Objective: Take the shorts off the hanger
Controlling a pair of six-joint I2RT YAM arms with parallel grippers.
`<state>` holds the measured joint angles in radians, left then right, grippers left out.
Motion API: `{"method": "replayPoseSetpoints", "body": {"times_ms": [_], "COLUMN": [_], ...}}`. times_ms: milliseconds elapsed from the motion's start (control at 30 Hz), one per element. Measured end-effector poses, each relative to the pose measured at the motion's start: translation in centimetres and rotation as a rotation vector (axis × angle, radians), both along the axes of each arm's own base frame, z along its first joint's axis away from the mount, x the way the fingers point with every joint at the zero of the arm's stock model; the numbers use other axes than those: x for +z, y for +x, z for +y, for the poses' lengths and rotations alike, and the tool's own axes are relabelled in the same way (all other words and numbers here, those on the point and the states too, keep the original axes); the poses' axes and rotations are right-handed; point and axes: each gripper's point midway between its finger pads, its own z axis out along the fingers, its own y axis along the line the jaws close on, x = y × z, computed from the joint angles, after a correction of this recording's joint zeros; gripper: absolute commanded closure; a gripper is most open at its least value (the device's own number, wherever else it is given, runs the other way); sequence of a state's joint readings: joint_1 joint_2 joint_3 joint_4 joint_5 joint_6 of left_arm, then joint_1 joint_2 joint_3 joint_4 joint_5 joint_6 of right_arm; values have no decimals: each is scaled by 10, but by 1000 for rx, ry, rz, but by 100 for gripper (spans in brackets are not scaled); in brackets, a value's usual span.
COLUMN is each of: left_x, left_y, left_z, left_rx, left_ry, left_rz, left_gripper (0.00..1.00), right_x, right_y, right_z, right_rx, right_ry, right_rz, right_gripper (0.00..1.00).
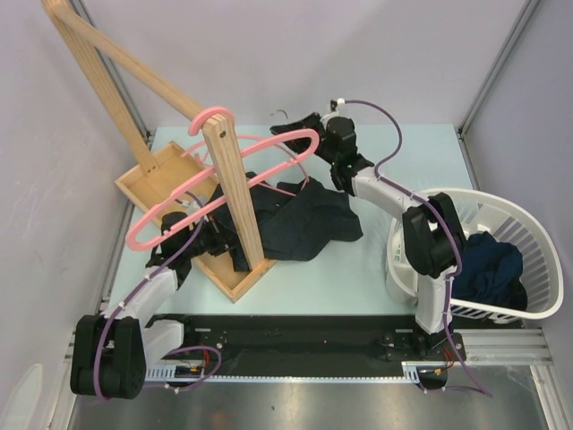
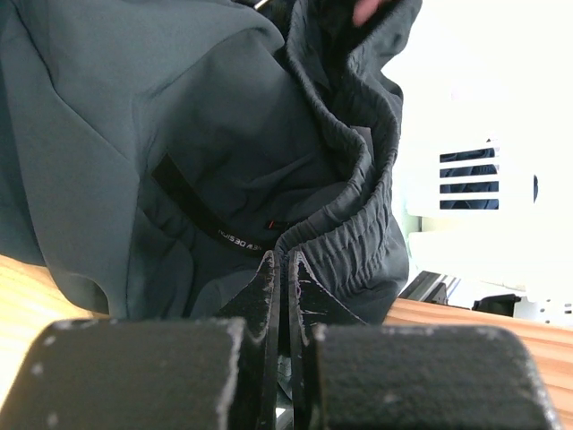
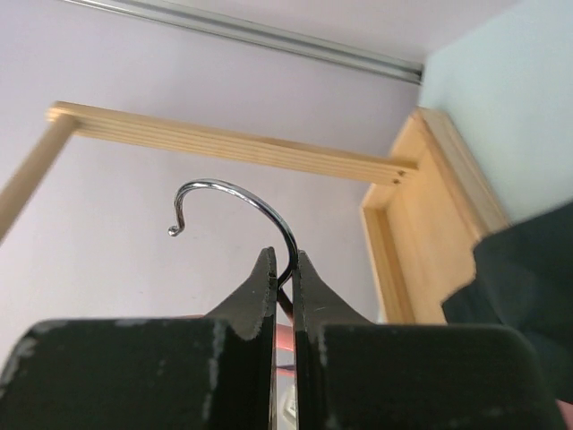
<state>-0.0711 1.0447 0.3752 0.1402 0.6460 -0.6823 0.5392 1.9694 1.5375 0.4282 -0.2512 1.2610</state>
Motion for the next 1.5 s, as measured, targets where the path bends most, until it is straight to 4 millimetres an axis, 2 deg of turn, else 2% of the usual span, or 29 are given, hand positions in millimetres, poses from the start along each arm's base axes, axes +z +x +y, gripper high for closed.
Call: {"method": "replayPoseSetpoints", "body": {"times_ms": [67,200,333,500,600,667,733,867,1067,1233,1367,1400,1500], "left_x": [-1,1,2,5,5,5,4,5,6,4,4,4,6], "left_y": [-1,0,-1,-1,-1,0,0,0,2,4,3,3,2], "left_z": [-1,-1,-1,-1,-2,-2,-3,-3,-3,-2,-1,-1,0], "left_rx": [-3,2,8,12,10,7,5,6,11,18,21,23,24], "left_ry": [-3,-12,-23,-28,-33,-38,-40,-44,-52,-59,-57,-57,-56], "left_rz": [4,8,10,1,2,3,7,10,5,18,21,21,18], "left_gripper": [100,99,99,100,99,91,86,89,90,93,93,92,82], "right_x": [21,40,40,35,40,45,49,51,57,67,57,55,55], "right_y": [2,7,8,8,4,0,-3,-8,-8,3,1,0,0], "right_z": [1,-5,-16,-37,-46,-49,-52,-56,-54,-26,-8,-6,-13], "right_rx": [-5,-28,-56,-121,-147,-153,-159,-165,-136,-91,-63,-59,-76], "right_ry": [27,23,-52,-228,-312,-350,-387,-431,-293,-134,-132,-137,-166], "right_rz": [-36,-80,-101,-147,-178,-199,-212,-226,-193,-179,-152,-149,-159], "right_gripper": [100,100,100,100,100,100,100,100,100,100,100,100,100]}}
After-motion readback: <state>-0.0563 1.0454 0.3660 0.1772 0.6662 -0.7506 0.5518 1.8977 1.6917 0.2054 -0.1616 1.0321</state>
